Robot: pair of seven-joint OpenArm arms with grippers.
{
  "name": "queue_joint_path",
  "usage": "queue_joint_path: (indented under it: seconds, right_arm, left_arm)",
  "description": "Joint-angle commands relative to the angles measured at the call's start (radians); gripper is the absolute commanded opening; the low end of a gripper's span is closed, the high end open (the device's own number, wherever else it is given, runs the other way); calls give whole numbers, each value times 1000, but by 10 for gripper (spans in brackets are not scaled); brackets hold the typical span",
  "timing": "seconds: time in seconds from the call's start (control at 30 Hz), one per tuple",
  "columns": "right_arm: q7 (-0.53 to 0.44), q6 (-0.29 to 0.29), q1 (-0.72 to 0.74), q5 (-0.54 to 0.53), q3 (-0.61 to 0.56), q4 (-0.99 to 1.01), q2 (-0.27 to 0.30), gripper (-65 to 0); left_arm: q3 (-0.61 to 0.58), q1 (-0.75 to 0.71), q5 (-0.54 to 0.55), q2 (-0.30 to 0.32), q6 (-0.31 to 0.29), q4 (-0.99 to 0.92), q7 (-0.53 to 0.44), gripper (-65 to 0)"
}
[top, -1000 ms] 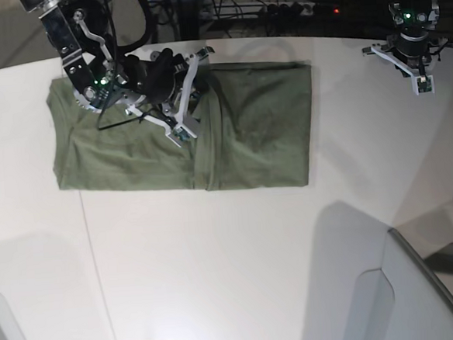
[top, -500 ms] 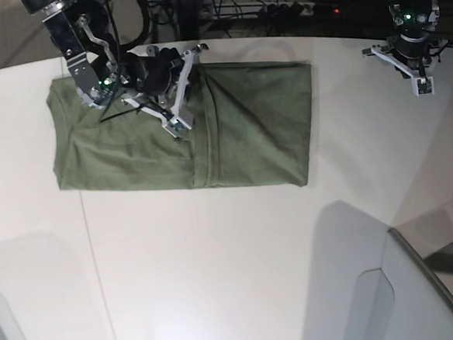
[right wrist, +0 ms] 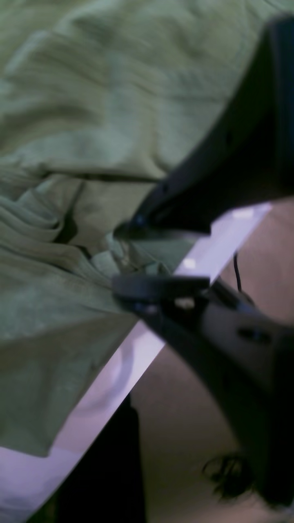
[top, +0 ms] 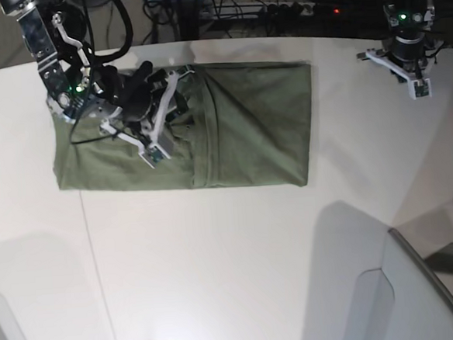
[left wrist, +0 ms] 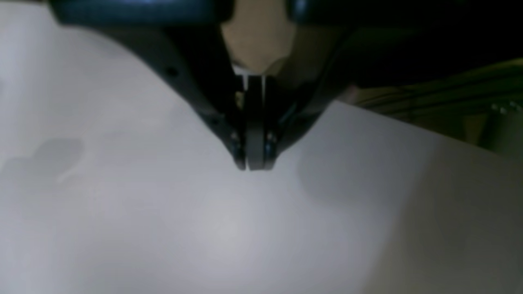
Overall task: Layout the t-shirt on the table in an organized manner, then fold the t-shirt properly
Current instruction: 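Smooth the folded layer with the right gripper and withdraw it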
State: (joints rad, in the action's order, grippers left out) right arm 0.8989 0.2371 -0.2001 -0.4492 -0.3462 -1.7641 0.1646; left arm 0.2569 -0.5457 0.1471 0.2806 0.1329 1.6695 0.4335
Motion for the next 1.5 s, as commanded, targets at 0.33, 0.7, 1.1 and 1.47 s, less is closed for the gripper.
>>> queue_joint_path:
  seconds: [0.33,0.7,1.1,1.47]
  right_arm:
    - [-19,49,370,-15,-9,402,-115,-647]
    - [-25,48,474,-15,0,540,-141,-467]
    - [-163,48,477,-21,2,665,-142,-341]
    - [-185,48,477,-23,2,703,-142,-650]
  left_arm:
    - [-250,151,-8,-137,-109,25,-26,-650]
    - [-256,131,-8,-129,-109,-76,-26,-650]
    - [-256,131,-8,-128,-109,-137,-26,-650]
    - [-255,120,-8,-108,-109,-137,-25,-650]
